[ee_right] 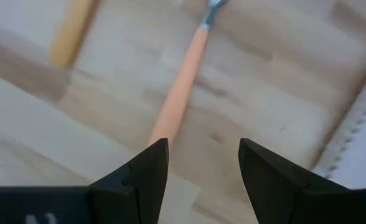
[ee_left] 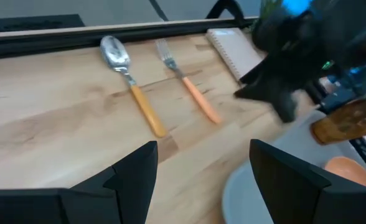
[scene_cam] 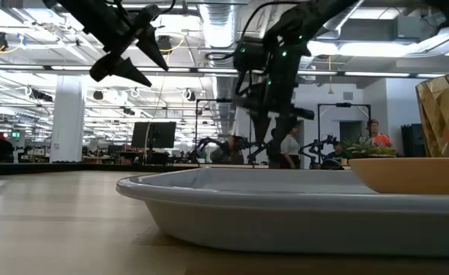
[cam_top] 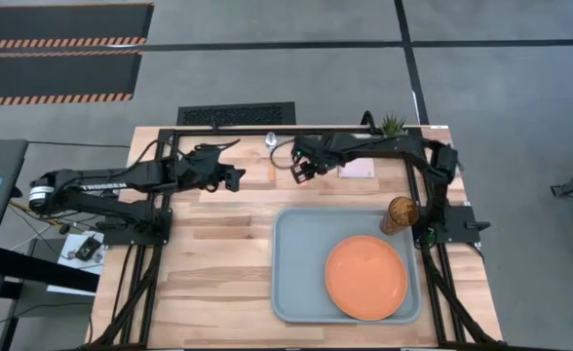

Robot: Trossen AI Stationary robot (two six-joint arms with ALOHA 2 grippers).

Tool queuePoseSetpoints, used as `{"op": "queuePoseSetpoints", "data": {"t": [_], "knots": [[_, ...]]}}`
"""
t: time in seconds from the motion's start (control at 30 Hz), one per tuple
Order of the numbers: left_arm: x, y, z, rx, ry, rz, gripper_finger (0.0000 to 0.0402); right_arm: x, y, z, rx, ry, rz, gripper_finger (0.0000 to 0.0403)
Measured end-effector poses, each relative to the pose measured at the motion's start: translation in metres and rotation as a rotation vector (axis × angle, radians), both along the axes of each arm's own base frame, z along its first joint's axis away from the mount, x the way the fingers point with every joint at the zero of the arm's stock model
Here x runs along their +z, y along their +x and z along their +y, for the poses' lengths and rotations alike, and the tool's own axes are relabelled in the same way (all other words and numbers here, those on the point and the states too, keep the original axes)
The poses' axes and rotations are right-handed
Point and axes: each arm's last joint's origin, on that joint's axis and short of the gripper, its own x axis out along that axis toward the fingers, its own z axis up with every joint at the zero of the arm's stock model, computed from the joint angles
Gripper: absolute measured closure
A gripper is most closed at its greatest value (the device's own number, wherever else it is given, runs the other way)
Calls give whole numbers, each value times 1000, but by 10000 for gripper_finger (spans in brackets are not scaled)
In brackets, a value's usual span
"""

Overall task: Pick and place plate/cup/fork/spoon on tray
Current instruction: Put the orange fork on top of the gray serving tray, beside the left side of the orange plate

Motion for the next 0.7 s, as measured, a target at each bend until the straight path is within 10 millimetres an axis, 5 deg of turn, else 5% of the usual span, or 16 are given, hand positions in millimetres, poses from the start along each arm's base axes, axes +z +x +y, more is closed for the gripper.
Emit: {"op": "queuePoseSetpoints", "data": {"t": [0.37,0.7], "knots": [[-1,3,0,-14,7,0,162,-60,28,-3,-36,9,55,184],[-1,2,2,-21,28,13,162,-72,35,-12,-18,86,47,218]]}}
